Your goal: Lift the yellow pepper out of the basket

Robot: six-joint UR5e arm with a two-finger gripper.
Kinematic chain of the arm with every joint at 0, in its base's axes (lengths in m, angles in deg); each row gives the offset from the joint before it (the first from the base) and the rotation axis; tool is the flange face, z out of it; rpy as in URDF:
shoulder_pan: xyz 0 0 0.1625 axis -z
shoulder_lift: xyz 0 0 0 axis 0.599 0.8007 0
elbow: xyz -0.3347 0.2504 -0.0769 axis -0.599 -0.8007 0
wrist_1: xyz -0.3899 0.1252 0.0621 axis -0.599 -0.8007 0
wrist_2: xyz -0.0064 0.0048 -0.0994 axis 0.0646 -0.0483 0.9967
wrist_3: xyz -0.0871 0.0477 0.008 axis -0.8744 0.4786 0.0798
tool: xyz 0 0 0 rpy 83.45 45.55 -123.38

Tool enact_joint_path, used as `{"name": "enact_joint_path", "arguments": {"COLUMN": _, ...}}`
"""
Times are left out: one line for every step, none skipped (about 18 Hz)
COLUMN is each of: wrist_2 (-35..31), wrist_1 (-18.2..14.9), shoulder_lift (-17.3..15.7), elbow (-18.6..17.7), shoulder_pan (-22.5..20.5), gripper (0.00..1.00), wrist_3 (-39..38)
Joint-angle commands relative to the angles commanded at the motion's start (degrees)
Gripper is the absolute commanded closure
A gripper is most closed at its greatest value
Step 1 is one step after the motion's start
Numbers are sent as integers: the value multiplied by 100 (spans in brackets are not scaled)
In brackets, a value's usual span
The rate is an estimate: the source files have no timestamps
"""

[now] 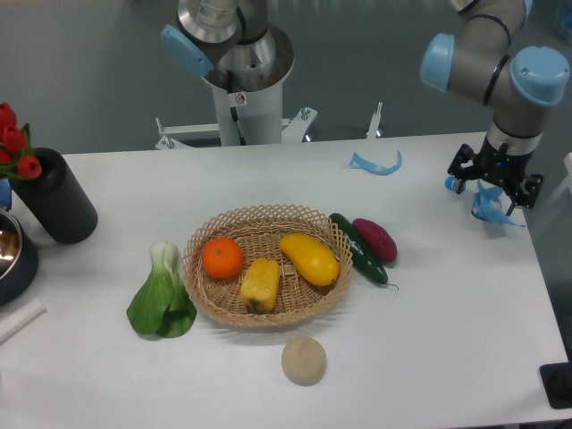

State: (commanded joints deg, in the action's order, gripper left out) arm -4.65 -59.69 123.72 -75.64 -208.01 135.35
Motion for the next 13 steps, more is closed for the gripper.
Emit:
{"name": "enact_joint_path", "arguments": {"wrist_2": 0, "wrist_1": 0, "shoulder_lift": 0, "elbow": 0, "shoulder_pan": 0, "gripper": 0, "wrist_3": 9}}
{"name": "enact_joint_path", "arguments": {"wrist_2": 0, "wrist_1": 0, "shoulder_lift": 0, "elbow": 9, "shoulder_pan": 0, "gripper": 0, "wrist_3": 17}}
{"name": "enact_joint_path", "arguments": {"wrist_2": 0, "wrist_1": 0, "shoulder_lift": 0, "elbow": 9, "shoulder_pan": -9, "gripper": 0, "wrist_3": 18}}
{"name": "enact_joint_path", "arguments": {"wrist_2": 9, "wrist_1": 0, "shoulder_lift": 0, "elbow": 26, "shoulder_pan": -9, "gripper": 0, "wrist_3": 26}}
{"name": "enact_joint_path", "arguments": {"wrist_2": 9, "wrist_1": 0, "shoulder_lift": -17, "elbow": 44, "shoulder_pan": -17, "gripper": 0, "wrist_3": 44}}
{"name": "enact_joint_path", "arguments": {"wrist_2": 35, "wrist_1": -9, "shoulder_lift": -18, "elbow": 53, "shoulder_pan": -18, "gripper": 0, "wrist_3": 44}}
{"name": "enact_joint_path", "arguments": {"wrist_2": 166, "wrist_1": -9, "shoulder_lift": -18, "elbow": 53, "shoulder_pan": -26, "gripper": 0, "wrist_3": 18}}
{"name": "enact_joint_path", "arguments": {"wrist_2": 324, "wrist_1": -17, "shoulder_lift": -18, "elbow": 44, "shoulder_pan": -35, "gripper": 0, "wrist_3": -9}}
{"name": "enact_joint_path", "arguments": {"wrist_2": 508, "wrist_1": -18, "shoulder_lift": -35, "elbow": 9, "shoulder_pan": -61, "gripper": 0, "wrist_3": -17}}
{"name": "enact_joint_path", "arguments": {"wrist_2": 666, "wrist_1": -18, "shoulder_lift": -35, "elbow": -26, "shoulder_pan": -70, "gripper": 0, "wrist_3": -26}}
{"name": "enact_joint_path", "arguments": {"wrist_2": 755, "wrist_1": -18, "shoulder_lift": -44, "elbow": -122, "shoulder_pan": -79, "gripper": 0, "wrist_3": -35}}
{"name": "enact_joint_path", "arguments": {"wrist_2": 791, "wrist_1": -18, "shoulder_lift": -61, "elbow": -201, "shoulder_pan": -44, "gripper": 0, "wrist_3": -87}}
{"name": "enact_joint_path", "arguments": {"wrist_2": 791, "wrist_1": -26, "shoulder_lift": -79, "elbow": -246, "shoulder_pan": 8, "gripper": 0, "wrist_3": -253}}
